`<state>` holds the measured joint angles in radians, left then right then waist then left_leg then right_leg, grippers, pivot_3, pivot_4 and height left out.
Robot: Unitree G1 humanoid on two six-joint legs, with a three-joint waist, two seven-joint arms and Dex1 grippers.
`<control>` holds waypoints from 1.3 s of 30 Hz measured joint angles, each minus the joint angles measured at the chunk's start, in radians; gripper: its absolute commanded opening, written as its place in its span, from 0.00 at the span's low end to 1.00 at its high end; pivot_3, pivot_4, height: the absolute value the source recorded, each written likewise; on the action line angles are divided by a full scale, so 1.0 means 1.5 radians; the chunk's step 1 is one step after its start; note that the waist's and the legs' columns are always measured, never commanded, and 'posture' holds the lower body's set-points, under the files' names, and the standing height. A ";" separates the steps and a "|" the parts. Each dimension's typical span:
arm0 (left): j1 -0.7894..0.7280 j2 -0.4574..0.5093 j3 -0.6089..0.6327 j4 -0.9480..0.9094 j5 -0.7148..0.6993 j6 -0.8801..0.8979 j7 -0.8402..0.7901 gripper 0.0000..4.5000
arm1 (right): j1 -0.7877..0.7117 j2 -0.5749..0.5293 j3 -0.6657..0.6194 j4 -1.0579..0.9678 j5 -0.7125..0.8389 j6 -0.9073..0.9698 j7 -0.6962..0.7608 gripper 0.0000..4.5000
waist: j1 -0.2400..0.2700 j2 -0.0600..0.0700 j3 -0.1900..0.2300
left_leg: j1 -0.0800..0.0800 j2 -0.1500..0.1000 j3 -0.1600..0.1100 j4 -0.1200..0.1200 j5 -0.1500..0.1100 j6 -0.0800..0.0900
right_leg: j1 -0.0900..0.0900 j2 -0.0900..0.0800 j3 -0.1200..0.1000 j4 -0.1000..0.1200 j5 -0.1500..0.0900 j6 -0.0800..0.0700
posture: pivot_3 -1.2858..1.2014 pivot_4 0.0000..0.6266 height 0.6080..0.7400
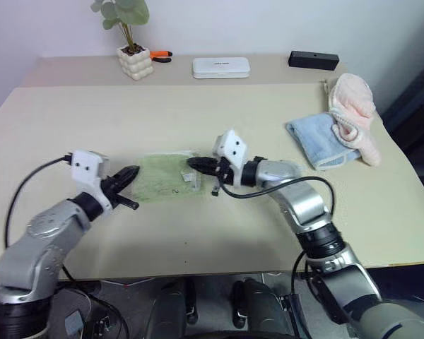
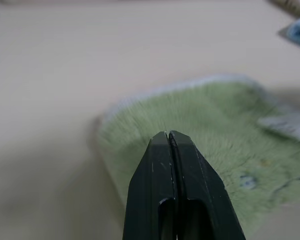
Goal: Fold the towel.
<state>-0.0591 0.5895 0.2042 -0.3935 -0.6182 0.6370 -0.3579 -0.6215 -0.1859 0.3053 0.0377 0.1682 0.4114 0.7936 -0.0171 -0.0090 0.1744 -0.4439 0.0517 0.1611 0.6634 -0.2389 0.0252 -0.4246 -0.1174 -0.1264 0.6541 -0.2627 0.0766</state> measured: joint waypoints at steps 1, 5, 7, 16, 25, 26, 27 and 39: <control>-0.002 -0.008 -0.014 0.017 0.016 -0.011 -0.004 0.00 | -0.002 0.010 0.010 0.021 -0.006 -0.001 -0.004 0.00 | 0.000 0.000 0.000 | 0.000 0.000 0.000 0.000 0.000 0.000 | 0.000 0.000 0.000 0.000 0.000 0.000 | 0.52 0.24 0.93; -0.001 -0.024 -0.056 0.085 0.079 -0.060 -0.026 0.00 | -0.007 0.020 0.043 0.109 -0.046 -0.006 -0.025 0.00 | 0.000 0.000 0.000 | 0.000 0.000 0.001 0.000 0.000 0.000 | 0.000 0.000 0.000 0.000 0.000 0.000 | 0.52 0.24 0.93; 0.001 -0.029 -0.063 0.099 0.101 -0.087 -0.038 0.00 | -0.003 0.020 0.048 0.127 -0.058 -0.013 -0.036 0.00 | -0.001 0.000 0.000 | 0.000 0.000 0.001 0.000 0.000 0.000 | 0.000 0.000 0.000 0.000 0.000 0.000 | 0.52 0.24 0.93; 0.032 -0.062 0.087 0.051 0.001 -0.074 -0.028 0.12 | 0.001 -0.064 0.001 0.037 -0.057 -0.041 -0.027 0.49 | -0.001 0.000 0.000 | 0.000 0.000 0.000 0.000 0.000 0.000 | 0.000 -0.001 0.000 0.000 0.000 0.000 | 0.52 0.24 0.93; 0.057 -0.093 0.215 0.034 -0.183 0.098 0.076 0.99 | 0.042 -0.154 -0.007 -0.102 -0.036 -0.087 0.076 1.00 | -0.001 0.000 0.000 | 0.000 0.000 0.000 0.000 0.000 0.000 | 0.000 -0.001 0.000 0.001 0.000 0.000 | 0.52 0.24 0.93; 0.056 -0.098 0.213 0.035 -0.204 0.118 0.082 0.99 | 0.042 -0.154 -0.004 -0.109 -0.036 -0.091 0.081 1.00 | 0.000 0.000 0.000 | 0.000 0.000 0.000 0.000 0.000 0.000 | 0.000 -0.001 0.000 0.001 0.000 0.000 | 0.52 0.24 0.93; 0.055 -0.104 0.212 0.037 -0.222 0.135 0.087 0.99 | 0.042 -0.154 -0.002 -0.116 -0.036 -0.094 0.086 1.00 | 0.001 0.000 0.000 | 0.000 0.000 0.000 0.000 0.000 0.000 | 0.000 -0.001 0.000 0.001 0.000 0.000 | 0.52 0.24 0.93; -0.043 -0.177 0.154 0.091 -0.308 0.227 0.161 0.81 | 0.060 -0.155 0.011 -0.162 -0.030 -0.110 0.109 1.00 | 0.004 -0.001 0.000 | 0.001 0.000 -0.001 0.001 0.000 0.001 | 0.002 -0.001 0.000 0.000 0.000 0.000 | 0.52 0.24 0.93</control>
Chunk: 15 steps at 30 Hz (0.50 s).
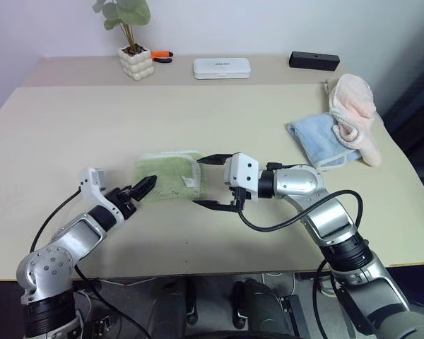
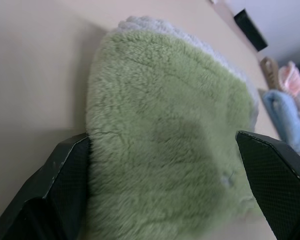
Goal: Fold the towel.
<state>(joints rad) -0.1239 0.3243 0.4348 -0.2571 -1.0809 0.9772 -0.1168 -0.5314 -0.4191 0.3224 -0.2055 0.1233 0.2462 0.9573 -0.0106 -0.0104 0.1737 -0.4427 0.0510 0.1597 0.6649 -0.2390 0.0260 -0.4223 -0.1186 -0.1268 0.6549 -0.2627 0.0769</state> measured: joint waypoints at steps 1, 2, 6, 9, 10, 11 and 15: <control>-0.006 -0.007 -0.005 0.007 0.000 0.001 0.008 0.69 | 0.000 0.001 0.002 -0.003 0.000 0.000 -0.001 1.00 | 0.000 0.000 0.000 | 0.000 0.000 0.000 0.000 0.000 0.000 | 0.000 0.000 0.000 0.000 0.000 0.000 | 0.52 0.24 0.93; -0.007 -0.010 -0.010 0.011 0.000 0.001 0.013 0.58 | 0.000 0.001 0.004 -0.007 0.000 0.000 -0.002 1.00 | 0.000 0.000 0.000 | 0.000 0.000 0.000 0.000 0.000 0.000 | 0.000 0.000 0.000 0.000 0.000 0.000 | 0.52 0.24 0.93; -0.008 -0.029 -0.022 0.015 -0.001 0.012 0.025 0.12 | 0.000 0.002 0.004 -0.012 0.000 0.000 -0.008 1.00 | -0.001 0.000 0.000 | 0.000 0.000 0.000 0.000 0.000 0.000 | 0.000 0.000 0.000 0.000 0.000 0.000 | 0.52 0.24 0.93; -0.007 -0.031 -0.025 0.012 -0.001 0.012 0.025 0.00 | 0.003 0.003 0.004 -0.018 0.000 0.000 -0.013 1.00 | -0.002 0.000 0.000 | 0.000 0.000 0.000 0.000 0.000 0.000 | 0.000 0.000 0.000 0.000 0.000 0.000 | 0.52 0.24 0.93; -0.006 -0.031 -0.025 0.011 -0.001 0.012 0.025 0.00 | 0.003 0.004 0.004 -0.020 0.000 0.000 -0.013 1.00 | -0.002 0.000 0.000 | 0.000 0.000 0.000 0.000 0.000 0.000 | 0.000 0.000 0.000 0.000 0.000 0.000 | 0.52 0.24 0.93; -0.005 -0.032 -0.025 0.009 -0.001 0.011 0.025 0.00 | 0.003 0.004 0.005 -0.020 0.000 0.000 -0.015 1.00 | -0.002 0.000 0.000 | 0.000 0.000 0.000 0.000 0.000 0.000 | 0.000 0.000 0.000 0.000 0.000 0.000 | 0.52 0.24 0.93; -0.012 -0.046 0.006 0.007 0.006 -0.063 0.026 0.00 | 0.003 0.005 0.006 -0.020 0.000 0.000 -0.018 1.00 | -0.002 0.000 0.000 | 0.000 0.000 0.000 0.000 0.000 0.000 | 0.000 0.000 0.000 0.000 0.000 0.000 | 0.52 0.24 0.93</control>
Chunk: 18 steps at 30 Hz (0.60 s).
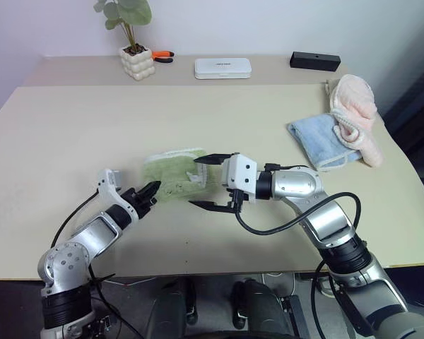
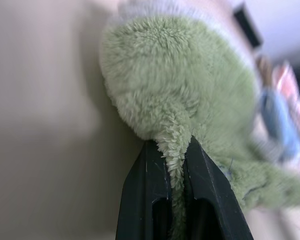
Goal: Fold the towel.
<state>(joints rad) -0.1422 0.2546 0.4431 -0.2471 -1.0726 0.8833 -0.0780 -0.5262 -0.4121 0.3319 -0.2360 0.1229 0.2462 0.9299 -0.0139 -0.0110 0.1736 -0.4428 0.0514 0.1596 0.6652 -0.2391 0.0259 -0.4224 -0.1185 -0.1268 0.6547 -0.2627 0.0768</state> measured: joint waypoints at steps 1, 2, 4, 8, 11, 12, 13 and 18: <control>-0.012 0.001 0.021 0.001 0.008 -0.031 0.008 0.00 | 0.000 0.000 0.000 0.000 0.000 0.000 0.000 1.00 | 0.000 0.000 0.000 | 0.000 0.000 0.000 0.000 0.000 0.000 | 0.000 0.000 0.000 0.000 0.000 0.000 | 0.52 0.24 0.93; -0.030 0.004 0.045 0.006 0.015 -0.062 0.021 0.00 | 0.000 -0.001 0.000 0.000 0.000 -0.001 0.000 1.00 | -0.001 0.000 0.000 | 0.000 0.000 0.000 0.000 0.000 0.000 | 0.000 0.000 0.000 0.000 0.000 0.000 | 0.52 0.24 0.93; -0.074 0.025 0.108 0.024 0.032 -0.126 0.064 0.00 | 0.000 -0.002 0.000 0.000 0.000 -0.003 0.000 1.00 | -0.003 0.000 0.000 | 0.000 0.000 0.000 0.000 0.000 0.000 | 0.000 0.000 0.000 0.000 0.000 0.000 | 0.52 0.24 0.93; -0.115 0.073 0.243 0.099 0.070 -0.258 0.154 0.00 | 0.001 -0.004 0.000 0.000 0.000 -0.008 0.002 1.00 | -0.006 0.000 0.000 | 0.000 0.000 0.000 0.000 0.000 0.000 | 0.000 0.000 0.000 0.000 0.000 0.000 | 0.52 0.24 0.93; -0.096 0.092 0.326 0.150 0.084 -0.318 0.192 0.00 | 0.004 -0.006 0.000 0.001 0.000 -0.010 0.005 1.00 | -0.003 0.000 0.000 | 0.000 0.000 0.000 0.000 0.000 0.000 | 0.000 0.000 0.000 0.000 0.000 0.000 | 0.52 0.24 0.93; -0.084 0.086 0.343 0.159 0.084 -0.325 0.203 0.00 | 0.004 -0.006 0.001 0.001 0.000 -0.011 0.007 1.00 | 0.001 -0.001 0.000 | 0.000 0.000 0.000 0.000 0.000 0.000 | 0.000 0.000 0.000 -0.001 0.000 0.000 | 0.52 0.24 0.93; -0.073 0.076 0.352 0.166 0.083 -0.332 0.211 0.00 | 0.004 -0.006 0.001 0.001 0.000 -0.013 0.007 1.00 | 0.004 -0.002 -0.001 | 0.000 0.000 0.000 0.000 0.000 0.001 | 0.001 0.000 -0.001 -0.001 0.000 0.000 | 0.52 0.24 0.93; -0.013 0.003 0.362 0.166 0.047 -0.332 0.229 0.24 | 0.004 -0.006 0.004 0.005 0.000 -0.027 0.015 1.00 | 0.003 -0.008 -0.004 | 0.000 0.000 -0.001 0.000 -0.001 0.001 | 0.002 -0.001 -0.002 -0.003 0.000 0.000 | 0.52 0.24 0.93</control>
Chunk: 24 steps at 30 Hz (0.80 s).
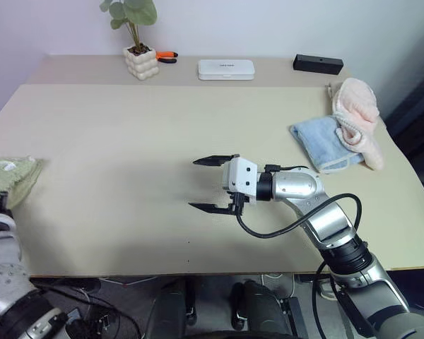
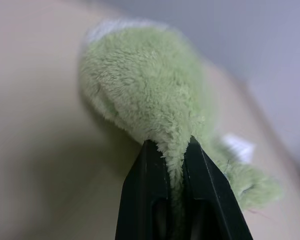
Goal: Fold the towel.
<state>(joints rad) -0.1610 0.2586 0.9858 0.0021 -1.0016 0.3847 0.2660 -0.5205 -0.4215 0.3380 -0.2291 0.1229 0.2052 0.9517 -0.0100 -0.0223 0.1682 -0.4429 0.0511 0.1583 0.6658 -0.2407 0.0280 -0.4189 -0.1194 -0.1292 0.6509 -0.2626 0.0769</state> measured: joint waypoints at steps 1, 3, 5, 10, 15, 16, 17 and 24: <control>0.007 -0.007 0.000 -0.004 -0.011 0.000 0.002 0.36 | 0.000 -0.001 0.000 0.001 0.000 -0.002 0.001 1.00 | -0.002 -0.001 0.000 | 0.000 0.000 0.000 0.000 0.000 0.000 | 0.000 0.000 0.000 0.000 0.000 0.000 | 0.52 0.24 0.93; 0.015 -0.009 0.001 -0.021 -0.027 0.000 0.007 0.59 | 0.000 -0.005 0.000 0.003 0.000 -0.005 0.006 1.00 | -0.003 -0.002 0.000 | 0.000 0.001 -0.001 0.000 0.000 0.000 | 0.000 0.000 -0.001 0.000 0.000 0.000 | 0.52 0.24 0.93; 0.025 -0.005 0.004 -0.041 -0.040 -0.001 0.018 0.80 | 0.000 -0.010 0.000 0.009 0.000 -0.007 0.010 1.00 | -0.005 -0.002 0.000 | 0.000 0.000 0.000 0.000 0.000 0.000 | 0.000 0.000 -0.001 0.000 0.000 0.000 | 0.52 0.24 0.93; 0.093 0.020 0.035 -0.084 -0.046 -0.017 0.049 0.92 | 0.001 -0.025 -0.003 0.031 0.000 -0.022 0.019 1.00 | -0.008 -0.002 0.000 | 0.000 0.001 0.000 0.000 0.000 0.000 | 0.000 0.000 -0.001 0.000 0.000 0.000 | 0.52 0.24 0.93; 0.194 0.148 0.012 -0.186 0.023 -0.013 -0.034 0.92 | -0.007 -0.036 -0.057 0.064 0.025 0.001 0.015 1.00 | 0.002 -0.001 0.000 | 0.000 0.000 0.000 0.000 -0.001 -0.003 | -0.003 -0.001 -0.001 -0.001 0.000 -0.001 | 0.52 0.24 0.93; 0.207 0.170 -0.009 -0.204 0.041 -0.012 -0.062 0.92 | -0.010 -0.040 -0.065 0.069 0.028 0.005 0.012 1.00 | 0.004 0.000 0.000 | 0.000 -0.001 0.000 0.000 -0.002 -0.002 | -0.003 -0.001 -0.001 -0.001 -0.001 -0.003 | 0.52 0.24 0.93; 0.229 0.207 -0.051 -0.225 0.067 -0.007 -0.109 0.92 | -0.013 -0.045 -0.078 0.078 0.032 0.011 0.009 1.00 | 0.006 0.000 0.000 | 0.000 -0.001 0.000 -0.001 -0.002 -0.002 | -0.004 -0.002 -0.001 -0.002 -0.001 -0.003 | 0.52 0.24 0.93; 0.240 0.289 -0.382 -0.324 0.231 -0.001 -0.325 0.92 | -0.011 -0.068 -0.190 0.160 0.068 0.104 -0.050 1.00 | 0.003 0.001 0.000 | -0.002 0.000 0.003 -0.003 -0.002 -0.003 | -0.005 -0.001 0.002 -0.002 0.001 -0.002 | 0.52 0.24 0.93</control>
<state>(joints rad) 0.1987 0.6926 0.4134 -0.4839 -0.6545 0.3835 -0.2208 -0.5375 -0.5231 0.0534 0.0114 0.2255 0.3610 0.8771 -0.0059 -0.0209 0.1682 -0.4460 0.0510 0.1629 0.6607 -0.2441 0.0231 -0.4270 -0.1203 -0.1265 0.6483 -0.2615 0.0744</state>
